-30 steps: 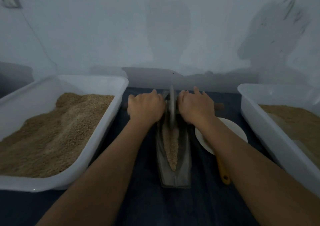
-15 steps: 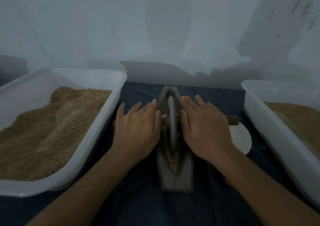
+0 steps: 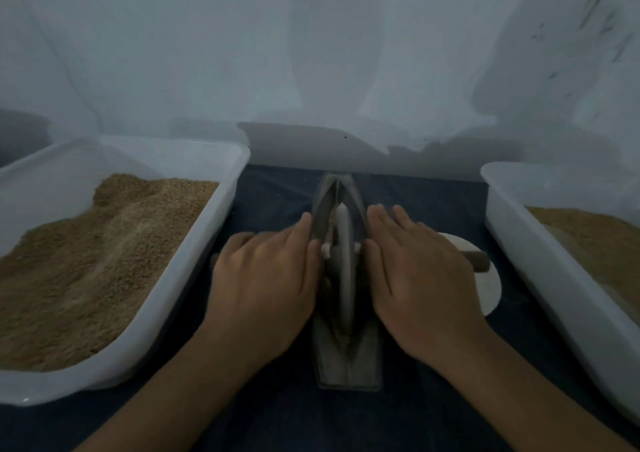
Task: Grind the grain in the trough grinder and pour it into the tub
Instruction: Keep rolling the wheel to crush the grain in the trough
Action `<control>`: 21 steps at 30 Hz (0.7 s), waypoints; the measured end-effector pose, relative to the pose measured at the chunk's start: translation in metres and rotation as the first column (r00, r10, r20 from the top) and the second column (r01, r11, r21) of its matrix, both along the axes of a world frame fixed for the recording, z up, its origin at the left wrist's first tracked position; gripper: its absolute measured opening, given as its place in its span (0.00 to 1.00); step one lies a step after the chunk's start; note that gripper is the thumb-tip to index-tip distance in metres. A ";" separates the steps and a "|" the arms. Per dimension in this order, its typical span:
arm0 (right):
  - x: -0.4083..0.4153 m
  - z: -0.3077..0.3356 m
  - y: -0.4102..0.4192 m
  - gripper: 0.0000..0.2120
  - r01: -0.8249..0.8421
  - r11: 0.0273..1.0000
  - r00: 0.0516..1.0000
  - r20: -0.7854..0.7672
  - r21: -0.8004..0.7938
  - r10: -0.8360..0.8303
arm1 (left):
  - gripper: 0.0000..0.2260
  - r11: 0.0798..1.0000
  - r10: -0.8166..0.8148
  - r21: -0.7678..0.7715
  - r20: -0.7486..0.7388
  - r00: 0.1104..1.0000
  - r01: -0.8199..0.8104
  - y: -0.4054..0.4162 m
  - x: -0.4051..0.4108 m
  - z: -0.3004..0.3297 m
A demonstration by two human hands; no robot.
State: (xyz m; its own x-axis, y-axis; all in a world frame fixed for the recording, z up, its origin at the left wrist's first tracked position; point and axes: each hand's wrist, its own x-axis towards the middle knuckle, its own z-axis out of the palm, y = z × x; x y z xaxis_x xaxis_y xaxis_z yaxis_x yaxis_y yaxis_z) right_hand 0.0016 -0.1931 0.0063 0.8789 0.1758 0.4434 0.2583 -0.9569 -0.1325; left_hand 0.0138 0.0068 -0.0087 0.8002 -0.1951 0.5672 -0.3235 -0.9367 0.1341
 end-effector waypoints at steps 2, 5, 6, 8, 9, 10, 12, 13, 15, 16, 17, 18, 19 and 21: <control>-0.004 -0.001 0.002 0.28 -0.016 1.000 0.998 0.062 -0.018 0.017 | 0.20 1.000 -0.025 -0.008 -0.029 0.999 0.025 0.006 -0.001 -0.001; 0.033 0.006 0.010 0.31 0.020 0.998 0.998 -0.054 -0.059 -0.023 | 0.24 0.983 0.084 0.177 -0.148 0.985 -0.057 -0.003 0.032 0.012; 0.055 0.008 0.010 0.30 0.051 0.997 0.991 -0.119 -0.053 -0.057 | 0.25 0.955 0.147 0.278 -0.142 0.979 -0.103 -0.007 0.050 0.014; 0.098 0.015 0.008 0.27 0.134 0.991 0.960 -0.250 0.003 -0.129 | 0.24 0.919 0.239 0.352 -0.140 0.961 -0.178 -0.019 0.084 0.024; 0.114 0.018 0.006 0.23 0.177 0.984 0.940 -0.299 0.016 -0.164 | 0.22 0.928 0.256 0.313 -0.140 0.956 -0.203 -0.024 0.100 0.030; 0.124 0.022 0.005 0.19 0.208 0.978 0.925 -0.329 0.012 -0.192 | 0.17 0.936 0.264 0.276 -0.138 0.955 -0.219 -0.030 0.113 0.035; 0.128 0.026 0.003 0.10 0.233 0.972 0.905 -0.370 0.016 -0.211 | 0.13 0.947 0.250 0.243 -0.151 0.956 -0.209 -0.041 0.122 0.042; 0.122 0.024 0.003 0.08 0.226 0.974 0.903 -0.376 0.006 -0.207 | 0.13 0.946 0.237 0.258 -0.140 0.962 -0.195 -0.041 0.116 0.040; 0.099 0.014 0.000 0.15 0.161 0.986 0.934 -0.317 -0.049 -0.168 | 0.15 0.947 0.210 0.271 -0.112 0.971 -0.173 -0.033 0.089 0.031; 0.081 0.010 -0.001 0.21 0.130 0.991 0.951 -0.279 -0.030 -0.133 | 0.17 0.952 0.187 0.266 -0.111 0.976 -0.152 -0.027 0.071 0.025; 0.060 0.007 0.000 0.27 0.099 0.995 0.970 -0.224 -0.001 -0.096 | 0.18 0.961 0.157 0.247 -0.121 0.980 -0.124 -0.019 0.051 0.017; 0.038 0.006 0.001 0.30 0.058 0.998 0.988 -0.146 0.006 -0.057 | 0.21 0.976 0.115 0.200 -0.144 0.983 -0.085 -0.012 0.031 0.012; 0.020 0.005 0.003 0.30 0.030 1.000 0.997 -0.066 -0.008 -0.031 | 0.23 0.991 0.068 0.128 -0.153 0.986 -0.048 -0.005 0.013 0.011; 0.003 0.003 0.007 0.30 -0.001 0.999 0.999 0.046 -0.051 0.003 | 0.26 1.000 0.018 0.011 -0.143 0.990 -0.017 0.006 -0.009 0.005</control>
